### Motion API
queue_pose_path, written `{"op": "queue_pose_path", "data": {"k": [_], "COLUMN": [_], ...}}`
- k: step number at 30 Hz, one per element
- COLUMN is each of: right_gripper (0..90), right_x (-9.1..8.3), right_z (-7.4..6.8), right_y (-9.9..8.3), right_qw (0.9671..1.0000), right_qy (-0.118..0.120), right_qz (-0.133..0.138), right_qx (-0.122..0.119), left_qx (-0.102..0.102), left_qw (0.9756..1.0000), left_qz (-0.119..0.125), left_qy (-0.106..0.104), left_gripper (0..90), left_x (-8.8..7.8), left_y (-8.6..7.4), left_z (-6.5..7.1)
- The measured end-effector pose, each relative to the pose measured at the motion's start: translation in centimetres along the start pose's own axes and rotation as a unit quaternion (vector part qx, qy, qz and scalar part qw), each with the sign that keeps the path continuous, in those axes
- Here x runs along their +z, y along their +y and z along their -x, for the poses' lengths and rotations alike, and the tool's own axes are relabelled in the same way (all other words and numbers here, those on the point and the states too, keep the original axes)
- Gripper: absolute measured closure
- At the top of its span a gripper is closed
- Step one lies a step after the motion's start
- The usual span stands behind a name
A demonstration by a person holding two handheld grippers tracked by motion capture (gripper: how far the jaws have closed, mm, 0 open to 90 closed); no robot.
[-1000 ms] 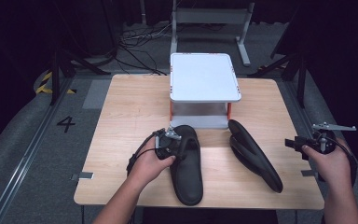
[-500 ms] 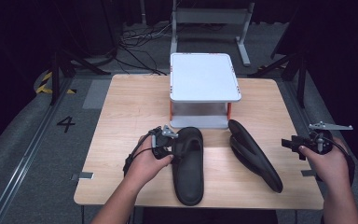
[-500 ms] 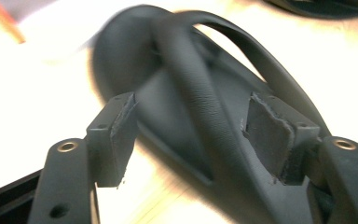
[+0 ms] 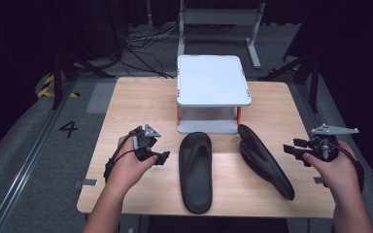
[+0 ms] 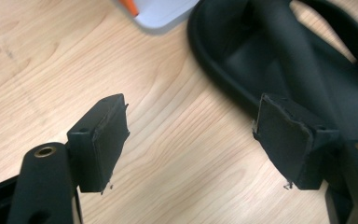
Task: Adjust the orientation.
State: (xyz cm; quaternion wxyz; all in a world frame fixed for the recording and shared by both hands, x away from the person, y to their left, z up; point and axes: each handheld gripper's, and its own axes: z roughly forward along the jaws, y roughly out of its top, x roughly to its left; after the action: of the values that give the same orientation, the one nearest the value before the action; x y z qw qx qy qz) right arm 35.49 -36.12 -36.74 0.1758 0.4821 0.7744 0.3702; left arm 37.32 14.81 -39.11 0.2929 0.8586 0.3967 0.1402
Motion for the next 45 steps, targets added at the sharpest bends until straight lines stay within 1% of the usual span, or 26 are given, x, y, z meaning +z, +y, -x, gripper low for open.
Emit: {"op": "queue_pose_path", "data": {"k": [1, 3, 4, 5, 6, 9, 12, 13, 14, 15, 18, 22, 24, 25, 27, 28, 32, 35, 36, 37, 38, 39, 40, 41, 44, 45], "right_gripper": [46.1, 45.6, 45.3, 45.3, 44.9, 43.9, 41.7, 41.7, 40.2, 40.2, 38.6, 39.7, 41.7, 43.5, 48.0, 58.0, 61.5, 63.0, 63.1, 63.1, 63.1, 63.1, 63.1, 63.1, 62.8, 62.8], "right_x": [0.0, 0.0, 0.0, 0.0, 0.2, 0.5, 1.1, 1.1, 1.6, 1.6, 2.7, 4.1, 4.7, 5.0, 5.3, 5.2, 5.0, 4.7, 4.3, 4.3, 3.9, 3.9, 3.7, 3.7, 4.1, 4.1], "right_z": [-0.2, -0.9, -1.4, -1.4, -2.2, -3.3, -4.1, -4.1, -4.5, -4.5, -4.9, -4.7, -4.7, -4.7, -4.8, -4.9, -5.2, -5.4, -5.9, -5.9, -6.7, -6.7, -7.3, -7.3, -8.3, -8.3], "right_y": [0.1, 0.5, 0.7, 0.7, 1.1, 1.5, 1.7, 1.7, 1.9, 1.9, 1.8, 1.4, 1.3, 1.2, 1.1, 1.2, 1.2, 1.3, 1.5, 1.5, 1.7, 1.7, 1.8, 1.8, 1.6, 1.6], "right_qw": [1.0, 0.9999, 0.9997, 0.9997, 0.9994, 0.9983, 0.9962, 0.9962, 0.9952, 0.9952, 0.9945, 0.9951, 0.9949, 0.9947, 0.9944, 0.994, 0.9946, 0.9938, 0.9929, 0.9929, 0.9918, 0.9918, 0.9899, 0.9899, 0.9846, 0.9846], "right_qy": [0.001, 0.007, 0.011, 0.011, 0.019, 0.033, 0.068, 0.068, 0.075, 0.075, 0.076, 0.057, 0.046, 0.039, 0.037, 0.049, 0.041, 0.056, 0.068, 0.068, 0.078, 0.078, 0.093, 0.093, 0.131, 0.131], "right_qz": [0.001, 0.002, 0.004, 0.004, 0.001, 0.001, 0.001, 0.001, -0.003, -0.003, -0.016, -0.039, -0.051, -0.055, -0.06, -0.066, -0.069, -0.071, -0.077, -0.077, -0.078, -0.078, -0.082, -0.082, -0.089, -0.089], "right_qx": [-0.003, -0.011, -0.02, -0.02, -0.03, -0.049, -0.054, -0.054, -0.063, -0.063, -0.07, -0.071, -0.075, -0.078, -0.078, -0.072, -0.066, -0.065, -0.06, -0.06, -0.065, -0.065, -0.069, -0.069, -0.074, -0.074], "left_qx": [-0.007, -0.003, -0.009, -0.009, -0.006, -0.008, -0.005, -0.007, -0.005, -0.005, 0.004, 0.007, 0.014, 0.01, 0.014, 0.015, 0.016, 0.014, 0.013, 0.014, 0.014, 0.013, 0.014, 0.016, 0.018, 0.018], "left_qw": [1.0, 0.9997, 0.9996, 0.9996, 0.9994, 0.9993, 0.9993, 0.9992, 0.9993, 0.9993, 0.9991, 0.9989, 0.9989, 0.9989, 0.9987, 0.9986, 0.9985, 0.9987, 0.9988, 0.9987, 0.9986, 0.9986, 0.9986, 0.9985, 0.9983, 0.9983], "left_qz": [-0.005, -0.017, -0.023, -0.023, -0.026, -0.031, -0.032, -0.035, -0.036, -0.036, -0.041, -0.045, -0.046, -0.045, -0.049, -0.05, -0.053, -0.049, -0.048, -0.049, -0.05, -0.05, -0.051, -0.052, -0.055, -0.055], "left_qy": [0.003, 0.016, 0.017, 0.017, 0.021, 0.019, 0.02, 0.018, 0.009, 0.009, 0.005, 0.006, 0.003, 0.004, -0.001, -0.002, -0.001, 0.0, 0.0, 0.0, 0.001, 0.001, -0.001, -0.001, -0.002, -0.002], "left_gripper": [25.5, 25.4, 25.3, 25.3, 25.3, 25.5, 25.7, 25.7, 25.6, 25.6, 25.5, 25.8, 26.0, 26.0, 26.0, 26.0, 26.0, 26.0, 26.0, 26.0, 26.0, 26.0, 26.0, 26.0, 26.0, 26.0], "left_x": [0.0, 0.1, 0.1, 0.1, 0.1, 0.0, 0.1, 0.2, 0.4, 0.4, 0.7, 1.0, 1.2, 1.3, 1.5, 1.6, 1.7, 1.6, 1.5, 1.5, 1.6, 1.7, 1.7, 1.8, 2.0, 2.0], "left_y": [-0.2, -0.7, -1.0, -1.0, -1.1, -1.7, -1.8, -1.9, -2.0, -2.0, -2.1, -2.2, -2.2, -2.2, -2.2, -2.2, -2.2, -2.2, -2.2, -2.2, -2.2, -2.2, -2.2, -2.2, -2.1, -2.1], "left_z": [-0.1, -0.7, -0.8, -0.8, -0.9, -1.1, -0.9, -0.7, -0.3, -0.3, -0.1, 0.2, 0.5, 0.7, 0.8, 0.8, 0.7, 0.6, 0.6, 0.6, 0.6, 0.6, 0.6, 0.6, 0.7, 0.7]}}
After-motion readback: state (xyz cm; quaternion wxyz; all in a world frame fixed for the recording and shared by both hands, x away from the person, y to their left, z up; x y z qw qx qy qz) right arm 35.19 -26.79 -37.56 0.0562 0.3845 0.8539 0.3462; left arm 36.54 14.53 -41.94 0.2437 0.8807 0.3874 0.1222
